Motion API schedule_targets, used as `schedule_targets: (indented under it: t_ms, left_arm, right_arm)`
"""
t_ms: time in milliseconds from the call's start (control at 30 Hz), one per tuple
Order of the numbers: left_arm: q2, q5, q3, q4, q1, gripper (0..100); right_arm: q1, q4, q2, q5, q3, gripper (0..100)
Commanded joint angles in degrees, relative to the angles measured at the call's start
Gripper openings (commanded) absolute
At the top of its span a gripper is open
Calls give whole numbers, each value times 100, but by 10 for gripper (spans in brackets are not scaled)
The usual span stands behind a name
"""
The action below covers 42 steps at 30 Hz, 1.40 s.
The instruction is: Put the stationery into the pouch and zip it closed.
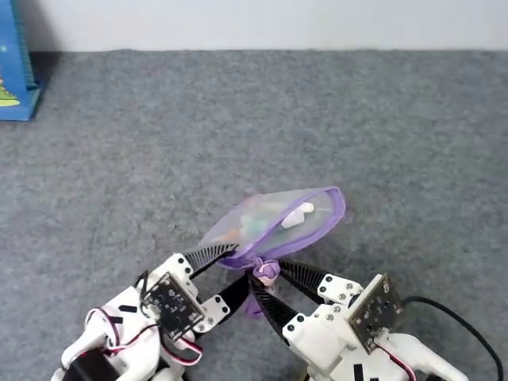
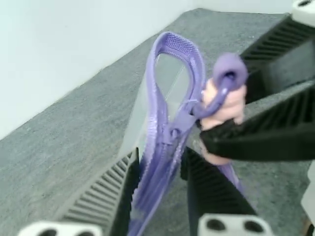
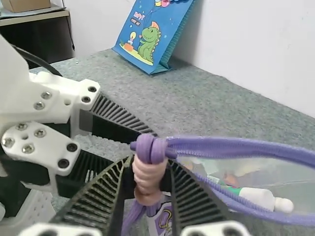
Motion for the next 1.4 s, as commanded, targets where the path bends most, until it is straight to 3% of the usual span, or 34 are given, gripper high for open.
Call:
schedule_targets:
  t_ms: [0, 133, 300, 433, 800, 1067, 1367]
  left_arm:
    - [9, 53, 154, -369, 255, 130]
    - [9, 53, 224, -431, 281, 128]
    - [9, 26, 207, -422, 281, 14]
    - [9, 26, 198, -316, 281, 11]
    - [9, 62, 189, -97, -211, 10]
    - [9, 62, -145, 431, -255, 10]
    - [9, 35, -119, 431, -255, 10]
  right_arm:
    - [-57, 22, 57, -62, -281, 8]
    - [-57, 22, 48, -62, -281, 8]
    - [-31, -4, 48, -62, -281, 8]
    - [13, -66, 48, -62, -290, 8]
    - [1666, -831, 48, -527, -237, 8]
    - [3257, -2229, 48, -527, 958, 8]
    - [4048, -2730, 48, -545, 1187, 8]
